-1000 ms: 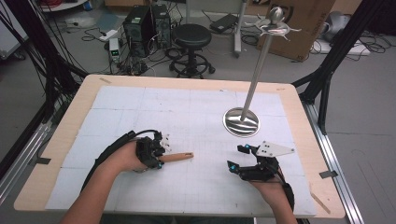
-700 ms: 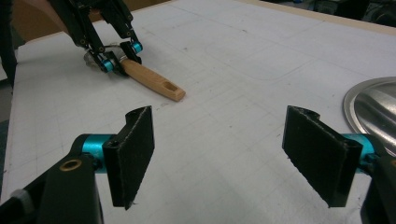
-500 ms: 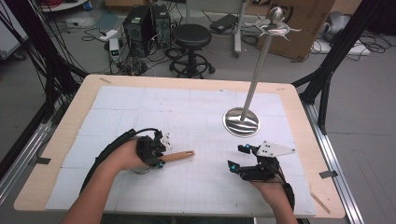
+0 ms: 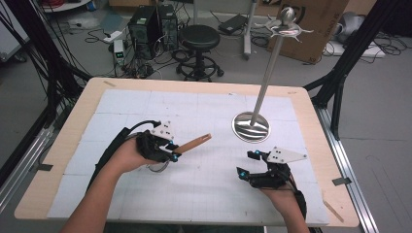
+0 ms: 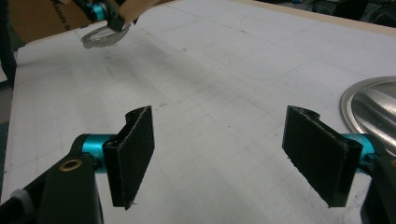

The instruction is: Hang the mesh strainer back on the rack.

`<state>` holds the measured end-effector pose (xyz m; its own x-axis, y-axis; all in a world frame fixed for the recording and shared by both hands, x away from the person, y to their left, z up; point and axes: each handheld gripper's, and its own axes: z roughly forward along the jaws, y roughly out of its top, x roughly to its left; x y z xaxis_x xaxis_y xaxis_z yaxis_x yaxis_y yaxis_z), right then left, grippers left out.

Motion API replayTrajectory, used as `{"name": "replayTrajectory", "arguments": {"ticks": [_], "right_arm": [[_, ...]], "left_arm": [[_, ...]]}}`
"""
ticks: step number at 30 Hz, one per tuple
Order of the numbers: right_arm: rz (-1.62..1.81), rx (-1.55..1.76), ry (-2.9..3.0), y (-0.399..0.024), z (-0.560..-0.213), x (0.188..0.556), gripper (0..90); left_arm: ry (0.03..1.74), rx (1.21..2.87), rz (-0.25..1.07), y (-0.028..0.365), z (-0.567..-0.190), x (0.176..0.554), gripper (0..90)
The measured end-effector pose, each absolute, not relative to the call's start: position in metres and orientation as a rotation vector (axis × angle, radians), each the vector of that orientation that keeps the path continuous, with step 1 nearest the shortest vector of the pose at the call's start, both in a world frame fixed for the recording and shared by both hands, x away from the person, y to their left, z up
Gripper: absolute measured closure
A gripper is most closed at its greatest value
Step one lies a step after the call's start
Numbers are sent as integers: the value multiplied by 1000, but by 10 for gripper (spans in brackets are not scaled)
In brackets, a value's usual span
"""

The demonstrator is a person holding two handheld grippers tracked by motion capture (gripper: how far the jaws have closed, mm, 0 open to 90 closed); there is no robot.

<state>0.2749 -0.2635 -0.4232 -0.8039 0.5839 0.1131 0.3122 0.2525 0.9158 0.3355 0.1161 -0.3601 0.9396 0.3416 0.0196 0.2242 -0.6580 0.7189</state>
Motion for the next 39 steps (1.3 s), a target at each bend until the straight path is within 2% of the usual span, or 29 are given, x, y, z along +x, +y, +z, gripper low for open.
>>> {"name": "replayTrajectory", "arguments": {"ticks": [19,39], "right_arm": [[1580,836,2277,-263,-424,276,244],[1584,831,2287,-263,-425,277,243]], "left_arm": [[474,1875,297,101,-326,347,687],[403,1765,336,75,-263,369,687]]}}
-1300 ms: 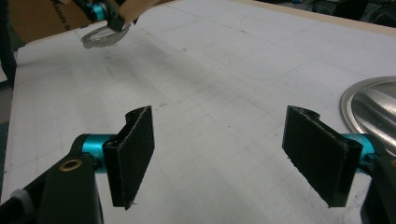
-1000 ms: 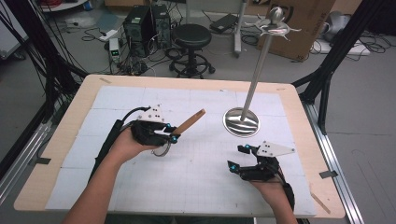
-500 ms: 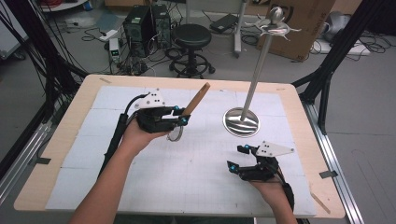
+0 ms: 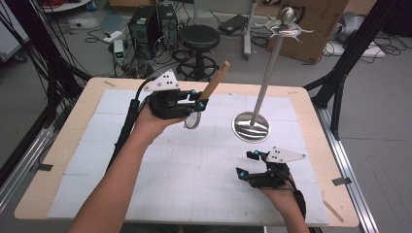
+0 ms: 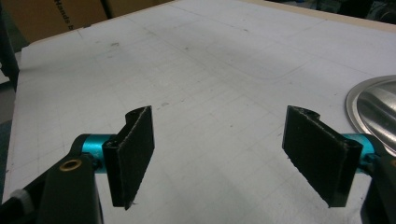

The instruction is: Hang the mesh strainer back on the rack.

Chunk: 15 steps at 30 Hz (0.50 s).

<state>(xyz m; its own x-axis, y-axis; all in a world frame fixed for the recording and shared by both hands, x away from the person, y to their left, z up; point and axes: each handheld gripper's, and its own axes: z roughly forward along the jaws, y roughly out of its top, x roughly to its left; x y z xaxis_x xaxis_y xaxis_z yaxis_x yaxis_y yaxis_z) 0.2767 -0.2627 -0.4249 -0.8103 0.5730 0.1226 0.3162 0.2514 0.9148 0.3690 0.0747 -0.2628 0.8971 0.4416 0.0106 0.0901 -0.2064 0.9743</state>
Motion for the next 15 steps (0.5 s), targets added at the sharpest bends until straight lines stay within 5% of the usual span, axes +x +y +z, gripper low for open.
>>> {"name": "replayTrajectory", "arguments": {"ticks": [15], "right_arm": [[1578,834,2291,-262,-425,276,243]], "left_arm": [[340,1774,317,53,-246,391,687]]}}
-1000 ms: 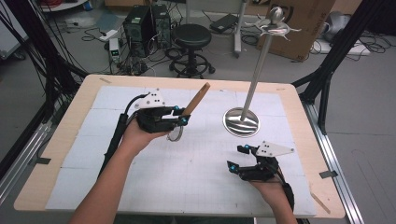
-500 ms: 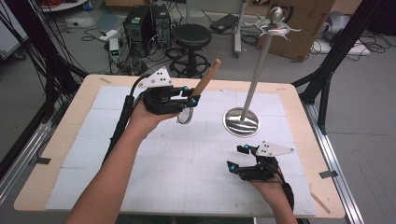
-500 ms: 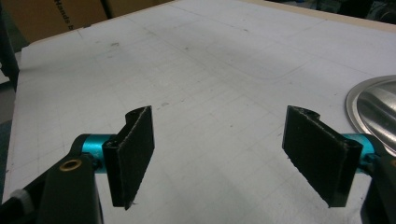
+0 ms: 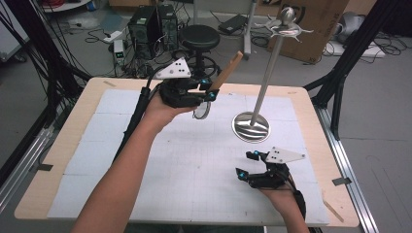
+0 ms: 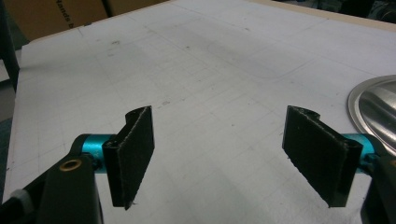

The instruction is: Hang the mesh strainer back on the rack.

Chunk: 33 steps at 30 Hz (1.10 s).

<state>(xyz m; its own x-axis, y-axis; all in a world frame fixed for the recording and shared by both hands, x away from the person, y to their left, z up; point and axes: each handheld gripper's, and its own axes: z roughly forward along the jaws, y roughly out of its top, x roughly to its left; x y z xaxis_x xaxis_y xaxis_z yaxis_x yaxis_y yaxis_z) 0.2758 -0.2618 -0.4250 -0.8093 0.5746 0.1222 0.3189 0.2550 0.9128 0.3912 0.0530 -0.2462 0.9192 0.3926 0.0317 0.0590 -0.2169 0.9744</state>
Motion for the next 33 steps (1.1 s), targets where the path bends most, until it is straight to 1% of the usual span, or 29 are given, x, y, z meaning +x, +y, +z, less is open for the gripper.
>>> {"name": "replayTrajectory", "arguments": {"ticks": [8,18,29,33], "right_arm": [[1578,833,2290,-262,-426,276,243],[1582,829,2288,-263,-425,276,243],[1600,838,2273,-266,-424,274,243],[1607,840,2265,-268,-424,274,243]], "left_arm": [[281,1761,290,40,-233,396,688],[224,1781,288,18,-208,403,687],[243,1822,328,-3,-202,413,687],[258,1817,346,-4,-202,415,687]]}}
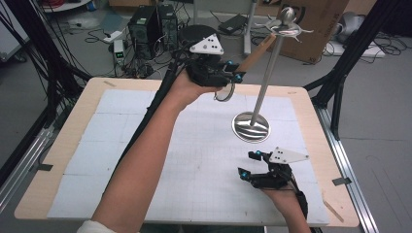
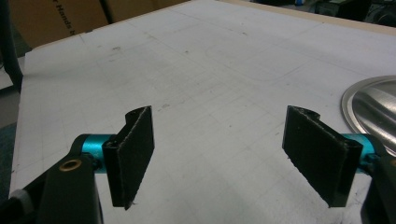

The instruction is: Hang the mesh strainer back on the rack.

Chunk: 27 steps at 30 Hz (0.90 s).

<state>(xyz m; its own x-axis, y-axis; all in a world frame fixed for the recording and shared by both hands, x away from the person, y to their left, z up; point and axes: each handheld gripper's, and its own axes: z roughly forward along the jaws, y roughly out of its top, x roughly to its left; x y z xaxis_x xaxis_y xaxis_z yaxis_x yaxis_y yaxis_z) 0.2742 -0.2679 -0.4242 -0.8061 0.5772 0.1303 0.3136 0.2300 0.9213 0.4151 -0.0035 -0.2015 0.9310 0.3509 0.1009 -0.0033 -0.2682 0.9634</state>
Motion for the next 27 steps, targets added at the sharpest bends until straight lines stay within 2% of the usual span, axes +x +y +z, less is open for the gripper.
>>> {"name": "replayTrajectory", "arguments": {"ticks": [27], "right_arm": [[1637,842,2258,-268,-424,274,243]], "left_arm": [[289,1821,376,-6,-203,426,687]]}}
